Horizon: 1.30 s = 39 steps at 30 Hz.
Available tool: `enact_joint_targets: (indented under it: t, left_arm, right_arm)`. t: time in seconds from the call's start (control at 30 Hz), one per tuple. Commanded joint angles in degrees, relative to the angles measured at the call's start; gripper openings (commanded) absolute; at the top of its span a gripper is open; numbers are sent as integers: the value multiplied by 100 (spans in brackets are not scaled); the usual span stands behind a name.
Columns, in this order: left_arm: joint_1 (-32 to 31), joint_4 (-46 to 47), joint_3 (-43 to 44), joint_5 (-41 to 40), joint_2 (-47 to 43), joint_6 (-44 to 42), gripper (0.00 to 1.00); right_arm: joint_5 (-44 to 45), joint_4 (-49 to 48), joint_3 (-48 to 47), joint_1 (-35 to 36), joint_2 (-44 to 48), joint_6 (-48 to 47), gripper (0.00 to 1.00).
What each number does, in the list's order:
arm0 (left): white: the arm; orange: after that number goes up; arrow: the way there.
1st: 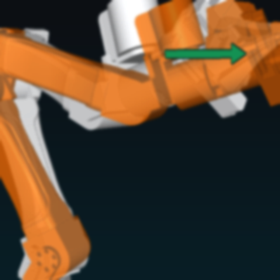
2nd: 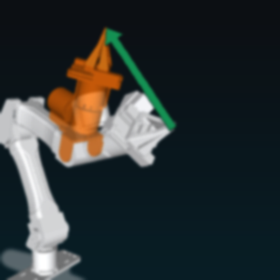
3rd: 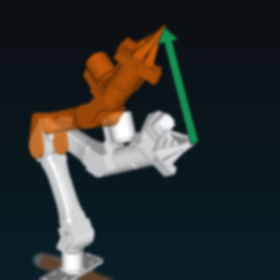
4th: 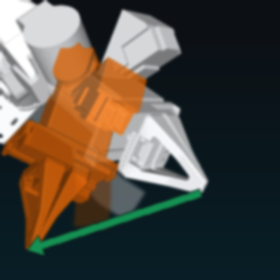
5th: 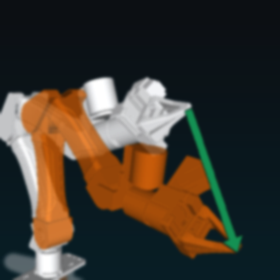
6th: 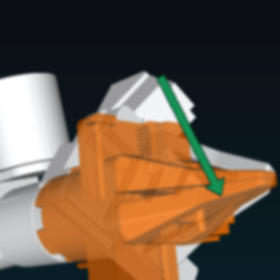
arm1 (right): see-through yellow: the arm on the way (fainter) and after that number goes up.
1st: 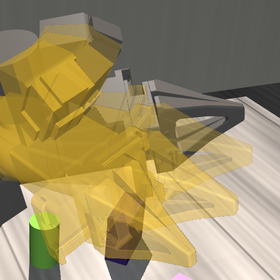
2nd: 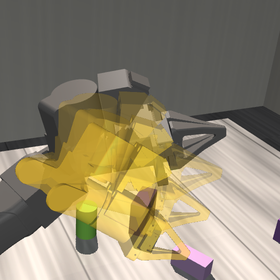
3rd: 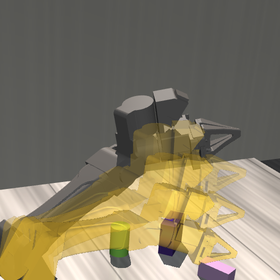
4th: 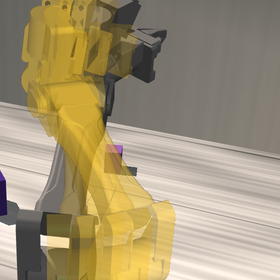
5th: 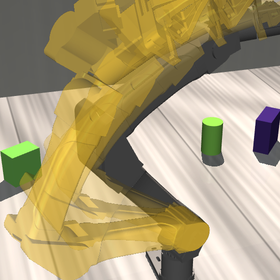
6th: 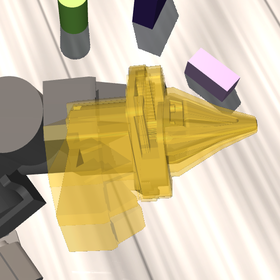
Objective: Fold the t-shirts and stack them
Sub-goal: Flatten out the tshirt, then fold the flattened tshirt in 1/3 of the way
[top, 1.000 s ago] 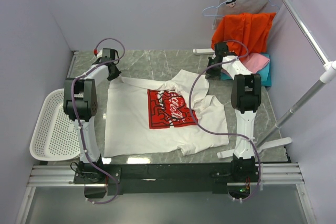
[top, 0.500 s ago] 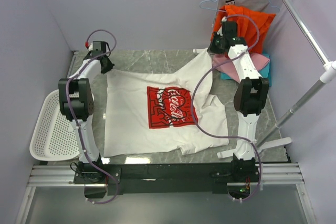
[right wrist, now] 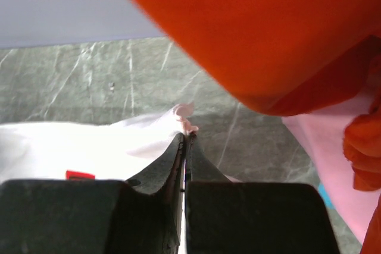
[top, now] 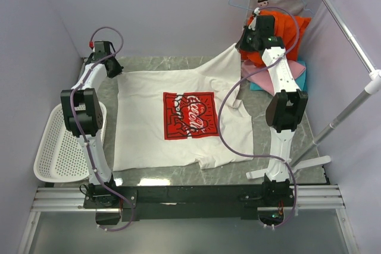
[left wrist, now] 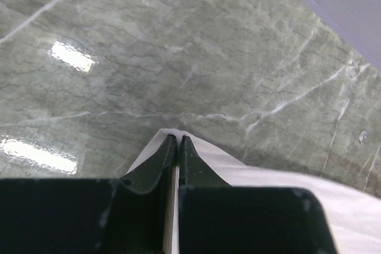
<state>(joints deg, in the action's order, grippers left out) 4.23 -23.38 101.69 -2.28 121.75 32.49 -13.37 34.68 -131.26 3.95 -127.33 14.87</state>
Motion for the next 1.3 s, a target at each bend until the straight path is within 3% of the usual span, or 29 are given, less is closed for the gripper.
enact_joint_targets:
  t: [0.0, 0.2, 0.37, 0.57, 0.8, 0.97, 1.27]
  left_arm:
    - [8, 166, 62, 299, -81, -111, 6]
    - [-1, 264, 35, 316, -258, -102, 6]
    - [-1, 149, 237, 255, -257, -129, 5]
    - [52, 482, -218, -993, -731, -146, 6]
    - [113, 764, -702, -90, -1031, 20, 6]
    - [113, 1071, -1561, 596, -1381, 389, 5]
    - [8, 1107, -2487, 624, -1997, 557, 2]
  right_arm:
    - [-823, -366, -452, -52, 402, -266, 0]
    - [-949, -680, -225, 45, 867, -371, 0]
    - [-817, -620, -926, 71, 474, -353, 0]
    - [-175, -734, -612, 177, 376, -635, 0]
    - [-702, -418, 47, 212, 471, -679, 0]
    - [-1141, -576, 1242, 273, 963, -731, 0]
    - [-1441, -699, 2587, 282, 1543, -679, 0]
